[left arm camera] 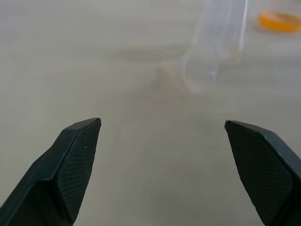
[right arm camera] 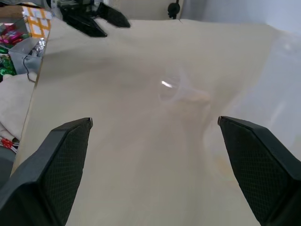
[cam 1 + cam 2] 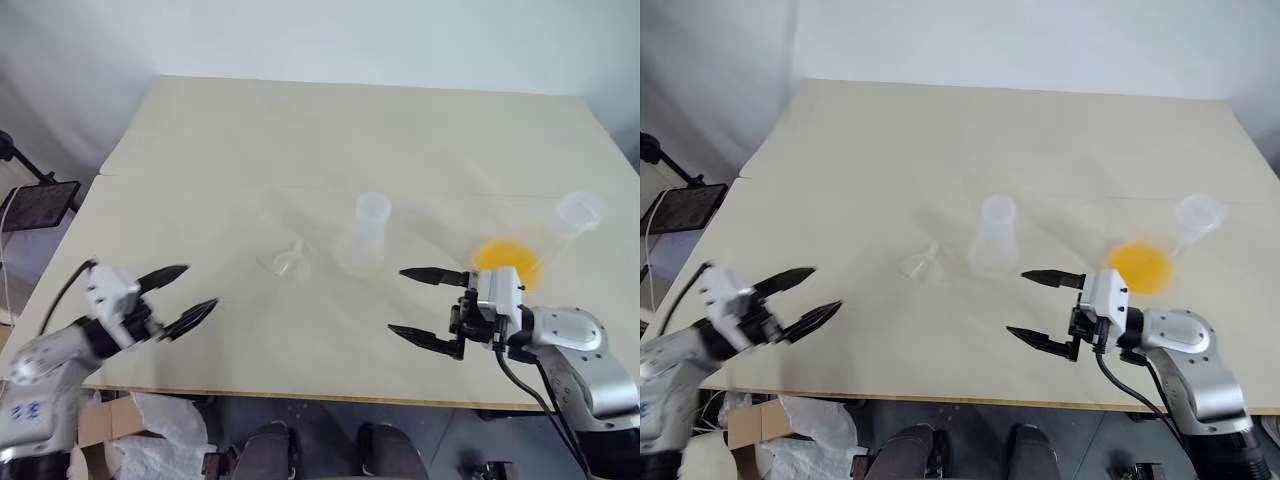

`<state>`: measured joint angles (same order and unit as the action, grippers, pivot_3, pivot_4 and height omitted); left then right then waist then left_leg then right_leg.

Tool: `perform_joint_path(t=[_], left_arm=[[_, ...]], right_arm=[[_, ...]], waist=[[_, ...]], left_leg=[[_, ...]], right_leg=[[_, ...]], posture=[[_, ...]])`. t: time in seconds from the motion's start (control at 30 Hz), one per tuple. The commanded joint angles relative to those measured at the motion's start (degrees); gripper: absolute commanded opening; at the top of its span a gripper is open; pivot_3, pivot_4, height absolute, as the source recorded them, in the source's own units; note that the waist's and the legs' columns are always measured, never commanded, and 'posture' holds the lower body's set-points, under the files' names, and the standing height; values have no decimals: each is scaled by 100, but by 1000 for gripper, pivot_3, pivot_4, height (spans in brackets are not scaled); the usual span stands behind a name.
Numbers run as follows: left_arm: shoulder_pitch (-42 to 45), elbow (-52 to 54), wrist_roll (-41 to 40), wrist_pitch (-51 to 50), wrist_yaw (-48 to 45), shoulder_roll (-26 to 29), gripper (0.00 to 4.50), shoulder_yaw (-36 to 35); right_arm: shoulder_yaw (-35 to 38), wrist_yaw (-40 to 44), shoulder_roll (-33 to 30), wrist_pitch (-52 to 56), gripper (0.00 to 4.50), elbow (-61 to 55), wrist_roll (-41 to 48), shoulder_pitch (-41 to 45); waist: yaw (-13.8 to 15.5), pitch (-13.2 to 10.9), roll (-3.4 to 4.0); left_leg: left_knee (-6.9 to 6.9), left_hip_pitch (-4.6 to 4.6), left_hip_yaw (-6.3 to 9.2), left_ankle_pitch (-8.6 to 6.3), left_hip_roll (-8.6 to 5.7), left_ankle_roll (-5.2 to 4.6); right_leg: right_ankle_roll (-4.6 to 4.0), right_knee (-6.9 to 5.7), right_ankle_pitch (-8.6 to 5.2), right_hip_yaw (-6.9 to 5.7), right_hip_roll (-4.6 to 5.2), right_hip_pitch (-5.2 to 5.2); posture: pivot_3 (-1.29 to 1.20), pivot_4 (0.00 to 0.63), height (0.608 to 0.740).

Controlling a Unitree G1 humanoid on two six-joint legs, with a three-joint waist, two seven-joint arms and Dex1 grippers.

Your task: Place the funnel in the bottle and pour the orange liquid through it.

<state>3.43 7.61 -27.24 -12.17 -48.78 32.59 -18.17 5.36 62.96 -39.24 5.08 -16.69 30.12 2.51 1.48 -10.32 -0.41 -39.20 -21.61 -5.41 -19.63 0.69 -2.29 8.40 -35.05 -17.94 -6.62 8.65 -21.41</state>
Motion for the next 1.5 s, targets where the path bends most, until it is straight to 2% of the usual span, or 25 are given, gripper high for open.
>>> perform_joint_path(t=[0.03, 0.23, 0.67, 0.7, 0.8, 0.9, 1.03, 1.13, 1.27, 1.33, 1.4, 1.5], left_arm=[[484, -199, 352, 23, 342, -250, 4490, 554], [1314, -913, 907, 173, 596, -558, 4490, 1235], [1682, -1229, 913, 233, 524, -611, 186, 1307], [1680, -1228, 906, 230, 510, -608, 39, 1306], [1670, -1170, 763, 164, 430, -646, 39, 1262], [1720, -1004, 288, 26, 118, -677, 39, 1121], [1975, -1077, -92, -328, -433, -303, 39, 1004], [2297, -1058, -485, -1061, -873, 112, 39, 1001], [3177, -1119, -998, -2355, -1299, 670, 39, 1089], [3935, -1427, -1213, -3465, -1115, 802, 39, 1180], [4772, -1793, -1329, -4111, -1303, 811, 39, 1352], [5584, -2312, -1313, -4552, -1502, 726, 39, 1497]], right_arm=[[241, -138, -46, -14, 4500, -295, 32, -207], [350, -477, 44, -57, 4500, -622, -19, -566], [227, -845, 275, -193, 4500, -751, -218, -692], [209, -860, 292, -205, 4500, -759, -231, -710], [183, -891, 333, -232, 4500, -790, -270, -765], [230, -899, 344, -251, 4500, -806, -278, -813], [408, -943, 335, -275, 4500, -877, -226, -958], [723, -1183, 444, -246, 4500, -1009, -18, -1082], [1532, -1910, 861, -271, 4500, -1264, 471, -1114], [1774, -2022, 981, -278, 4500, -1361, 547, -1337], [1824, -2045, 1087, -354, 4500, -1475, 497, -1628], [1763, -2171, 1203, -415, 4500, -1584, 455, -1701]], waist=[[-9, 1, -1], [-39, 2, 1], [-11, 2, 1], [-12, 2, 1], [-12, 2, 1], [-9, 2, 1], [-14, 2, 1], [-9, 1, 1], [-4, 1, 0], [19, -1, -1], [41, -1, -3], [-13, -1, -2]], left_leg=[[0, 1, 0, 0, 0, 0], [3, 6, -21, 1, 6, 1], [1, 6, -19, 1, 3, 0], [1, 6, -18, 1, 4, 0], [1, 6, -19, 1, 3, 0], [1, 6, -18, 1, 3, 0], [1, 6, -17, 1, 5, 0], [1, 6, -17, 1, 4, 0], [0, 4, -12, 2, 4, 1], [0, 4, -10, 2, 1, 1], [-1, 0, 2, 2, -1, 0], [2, 1, -10, 1, -4, 0]], right_leg=[[0, -3, 0, 0, -2, 0], [0, -1, 0, 2, -11, -6], [0, 0, 0, 4, -7, -4], [0, 0, 0, 4, -7, -4], [0, 0, 0, 4, -8, -4], [0, 1, 0, 4, -7, -4], [0, -1, 0, 2, -9, -4], [0, -1, 0, 3, -9, -4], [0, -1, 0, 1, -10, -4], [0, -2, 0, 4, -9, -3], [1, -3, 0, -3, -12, 0], [1, -2, -1, 3, -13, -4]], posture=[[0, 150, 740], [0, 150, 740], [0, 150, 740], [0, 150, 740], [0, 150, 740], [0, 150, 740], [0, 150, 740], [0, 150, 740], [0, 150, 740], [0, 150, 740], [0, 150, 740], [0, 150, 740]])
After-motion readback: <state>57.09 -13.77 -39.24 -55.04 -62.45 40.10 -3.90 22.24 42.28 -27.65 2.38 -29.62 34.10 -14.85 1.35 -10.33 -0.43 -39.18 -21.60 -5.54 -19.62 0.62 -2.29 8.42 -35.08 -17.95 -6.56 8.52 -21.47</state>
